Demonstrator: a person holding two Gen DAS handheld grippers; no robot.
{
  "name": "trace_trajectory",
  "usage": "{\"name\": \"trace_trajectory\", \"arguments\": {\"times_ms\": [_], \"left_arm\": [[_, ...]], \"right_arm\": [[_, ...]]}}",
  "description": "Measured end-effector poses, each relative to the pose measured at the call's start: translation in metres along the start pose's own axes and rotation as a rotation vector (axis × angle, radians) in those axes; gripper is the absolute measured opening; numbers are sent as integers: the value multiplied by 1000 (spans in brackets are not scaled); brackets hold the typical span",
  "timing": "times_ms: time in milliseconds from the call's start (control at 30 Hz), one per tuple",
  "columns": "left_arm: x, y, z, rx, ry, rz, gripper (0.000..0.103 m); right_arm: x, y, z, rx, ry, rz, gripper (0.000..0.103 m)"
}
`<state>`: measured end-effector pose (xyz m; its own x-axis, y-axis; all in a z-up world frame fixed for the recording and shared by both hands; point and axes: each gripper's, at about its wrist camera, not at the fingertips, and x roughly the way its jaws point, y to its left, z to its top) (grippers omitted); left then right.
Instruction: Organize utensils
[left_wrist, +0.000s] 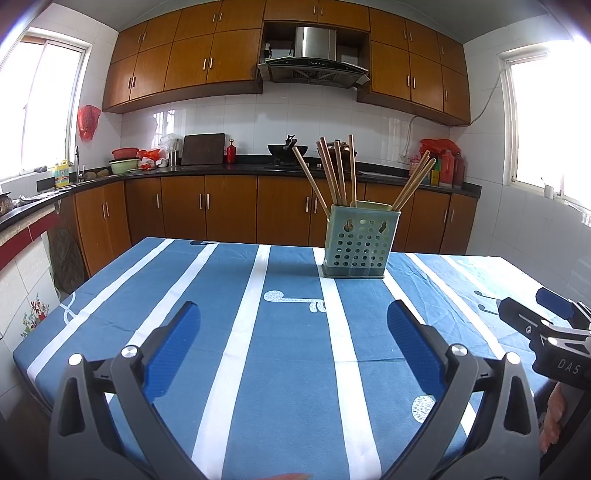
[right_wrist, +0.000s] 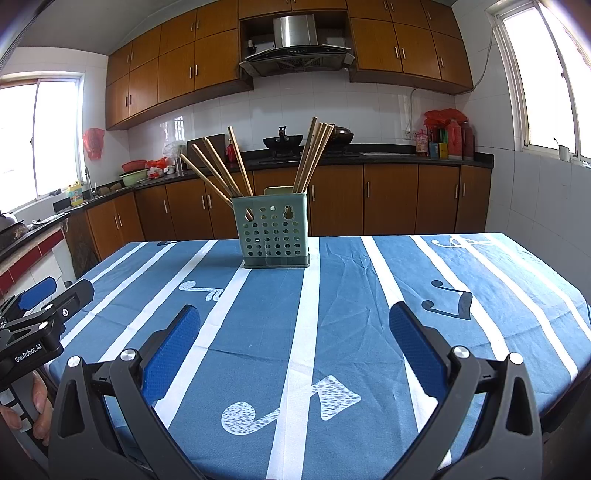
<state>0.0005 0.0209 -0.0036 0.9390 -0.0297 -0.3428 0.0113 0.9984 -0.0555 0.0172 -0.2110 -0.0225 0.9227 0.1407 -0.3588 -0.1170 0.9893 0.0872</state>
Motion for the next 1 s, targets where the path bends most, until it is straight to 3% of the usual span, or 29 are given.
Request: {"name": "trace_trajectory", "arguments": {"times_ms": [1000], "left_arm": [[0, -2, 0, 3, 2, -6, 99]], "right_arm": [[0, 1, 1, 2, 3, 0, 101]]}}
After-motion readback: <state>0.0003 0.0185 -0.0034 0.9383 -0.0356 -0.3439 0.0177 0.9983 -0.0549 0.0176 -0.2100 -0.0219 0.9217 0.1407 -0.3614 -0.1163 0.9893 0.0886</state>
